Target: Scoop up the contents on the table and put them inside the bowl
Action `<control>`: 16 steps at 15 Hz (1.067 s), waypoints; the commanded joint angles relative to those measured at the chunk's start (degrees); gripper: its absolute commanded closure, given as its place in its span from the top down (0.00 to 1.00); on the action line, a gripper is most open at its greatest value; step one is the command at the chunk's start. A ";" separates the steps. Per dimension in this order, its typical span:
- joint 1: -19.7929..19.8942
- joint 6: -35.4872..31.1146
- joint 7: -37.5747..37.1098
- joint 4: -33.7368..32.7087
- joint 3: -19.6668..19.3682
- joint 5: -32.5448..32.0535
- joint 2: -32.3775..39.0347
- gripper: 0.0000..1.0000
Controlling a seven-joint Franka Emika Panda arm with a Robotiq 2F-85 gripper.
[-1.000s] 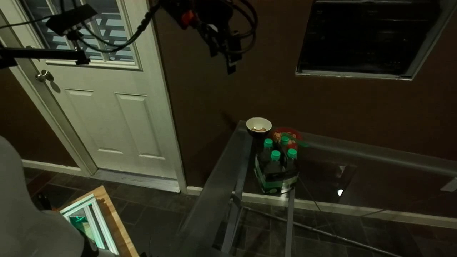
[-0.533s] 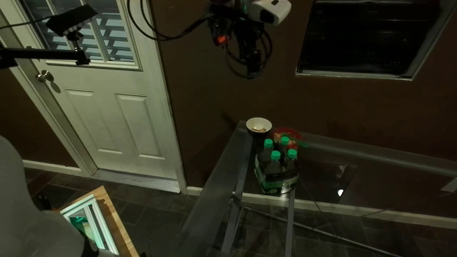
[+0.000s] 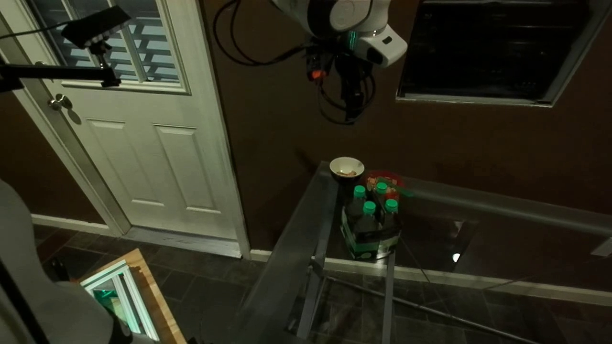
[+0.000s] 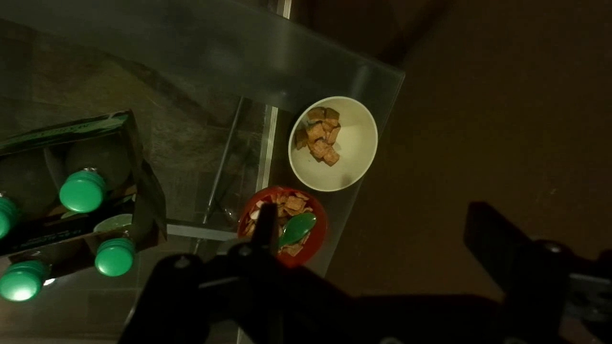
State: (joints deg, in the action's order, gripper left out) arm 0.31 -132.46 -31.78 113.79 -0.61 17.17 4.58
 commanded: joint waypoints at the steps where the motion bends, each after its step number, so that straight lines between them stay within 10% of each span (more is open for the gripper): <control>1: -0.13 0.17 -0.09 -0.23 -0.16 0.00 -0.01 1.00; 16: 4.33 13.07 -3.44 -23.73 -2.60 6.06 23.14 1.00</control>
State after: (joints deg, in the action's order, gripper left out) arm 3.40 -124.85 -34.90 99.89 -3.69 20.04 20.45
